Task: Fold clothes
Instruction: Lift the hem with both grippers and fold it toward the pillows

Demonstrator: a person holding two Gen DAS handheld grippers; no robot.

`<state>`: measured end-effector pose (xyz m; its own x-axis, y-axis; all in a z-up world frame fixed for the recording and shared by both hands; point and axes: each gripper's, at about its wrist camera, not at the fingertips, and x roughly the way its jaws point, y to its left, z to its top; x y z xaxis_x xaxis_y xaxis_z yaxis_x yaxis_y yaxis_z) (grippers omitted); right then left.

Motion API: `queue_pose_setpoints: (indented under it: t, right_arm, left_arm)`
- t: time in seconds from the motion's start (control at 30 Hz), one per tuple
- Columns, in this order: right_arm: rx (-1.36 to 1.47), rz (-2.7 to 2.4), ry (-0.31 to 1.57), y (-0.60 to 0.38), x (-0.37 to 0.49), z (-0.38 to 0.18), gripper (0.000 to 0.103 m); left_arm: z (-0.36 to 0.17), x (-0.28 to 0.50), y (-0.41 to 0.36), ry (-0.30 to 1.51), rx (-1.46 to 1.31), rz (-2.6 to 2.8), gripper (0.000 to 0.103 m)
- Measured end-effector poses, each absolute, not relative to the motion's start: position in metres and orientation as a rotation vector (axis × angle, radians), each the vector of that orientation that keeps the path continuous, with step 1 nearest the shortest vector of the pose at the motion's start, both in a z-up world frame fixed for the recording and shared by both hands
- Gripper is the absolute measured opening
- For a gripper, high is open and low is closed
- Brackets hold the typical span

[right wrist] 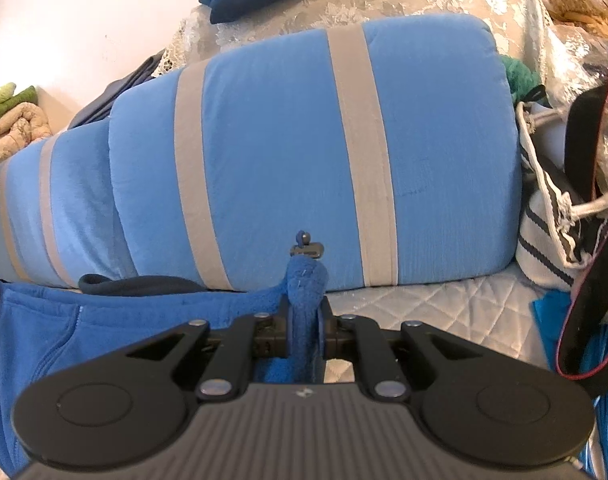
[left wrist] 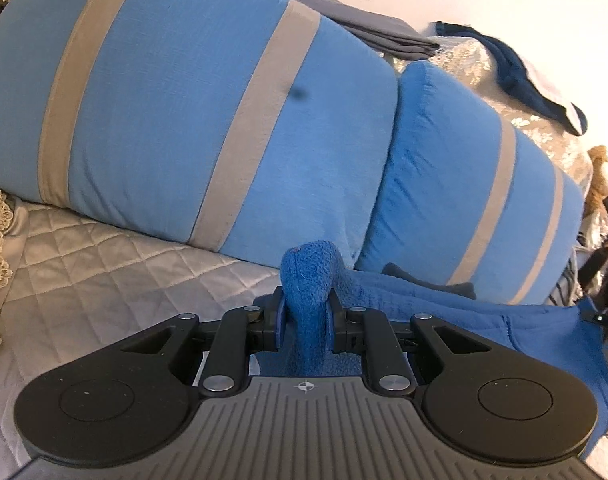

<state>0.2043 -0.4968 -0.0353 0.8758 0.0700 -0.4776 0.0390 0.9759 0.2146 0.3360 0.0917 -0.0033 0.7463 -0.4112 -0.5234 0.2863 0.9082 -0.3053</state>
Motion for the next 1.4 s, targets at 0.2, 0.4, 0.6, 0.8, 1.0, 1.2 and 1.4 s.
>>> queue_pose_setpoints:
  t: [0.2,0.4,0.6,0.8,1.0,1.2,1.4]
  right_arm:
    - [0.184,-0.003,0.502,-0.49,0.222,-0.032,0.011]
    - [0.163,-0.03,0.502,-0.484,0.238,-0.032,0.011]
    - [0.139,-0.073,0.517,-0.473,0.258,-0.042,0.011]
    - [0.106,-0.124,0.539,-0.468,0.285,-0.056,0.011]
    - [0.065,-0.17,0.591,-0.463,0.316,-0.073,0.011]
    - [0.036,-0.204,0.68,-0.461,0.342,-0.099,0.011]
    - [0.015,-0.204,0.734,-0.454,0.352,-0.115,0.012]
  left_arm:
    - [-0.002,0.348,0.09,0.614,-0.212,-0.377,0.019]
    - [-0.005,0.36,0.085,0.626,-0.18,-0.362,0.019]
    - [-0.016,0.376,0.075,0.641,-0.138,-0.318,0.019]
    - [-0.026,0.4,0.061,0.657,-0.087,-0.273,0.019]
    - [-0.042,0.426,0.045,0.688,-0.007,-0.245,0.019]
    - [-0.067,0.442,0.039,0.739,0.043,-0.233,0.019]
    - [-0.079,0.444,0.035,0.759,0.087,-0.237,0.024]
